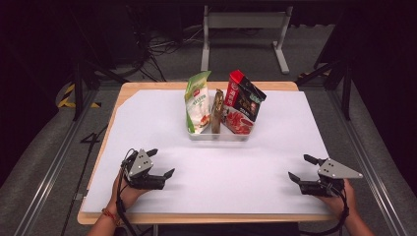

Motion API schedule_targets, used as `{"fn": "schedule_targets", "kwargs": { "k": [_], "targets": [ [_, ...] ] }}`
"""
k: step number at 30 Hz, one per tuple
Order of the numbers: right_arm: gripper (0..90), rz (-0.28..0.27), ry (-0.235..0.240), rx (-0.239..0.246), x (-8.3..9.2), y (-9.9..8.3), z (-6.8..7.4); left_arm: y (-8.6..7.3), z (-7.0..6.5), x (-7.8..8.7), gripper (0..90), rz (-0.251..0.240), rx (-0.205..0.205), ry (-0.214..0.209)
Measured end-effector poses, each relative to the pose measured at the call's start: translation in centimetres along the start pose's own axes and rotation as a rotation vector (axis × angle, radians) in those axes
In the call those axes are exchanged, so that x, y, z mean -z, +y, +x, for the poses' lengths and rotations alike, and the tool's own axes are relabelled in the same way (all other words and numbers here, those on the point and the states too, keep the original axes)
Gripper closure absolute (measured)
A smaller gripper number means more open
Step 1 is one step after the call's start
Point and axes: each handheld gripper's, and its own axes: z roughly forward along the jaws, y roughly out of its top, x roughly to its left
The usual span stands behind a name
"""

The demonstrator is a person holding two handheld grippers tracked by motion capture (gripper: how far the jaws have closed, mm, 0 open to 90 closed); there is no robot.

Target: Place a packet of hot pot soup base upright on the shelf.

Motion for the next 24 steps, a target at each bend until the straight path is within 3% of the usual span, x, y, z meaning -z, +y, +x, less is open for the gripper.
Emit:
{"fn": "schedule_targets", "kwargs": {
  "k": [10, 24],
  "targets": [
    [18.5, -0.023, -0.008, 0.021, 0.9, -0.2, 0.9, 0.2, 0.0, -0.1, 11.3, -0.003, -0.009, -0.001],
    [19.5, -0.068, -0.043, 0.015, 1.9, 0.6, 0.8, 0.1, -0.1, 0.2, 11.3, -0.015, -0.023, -0.005]
  ]
}}
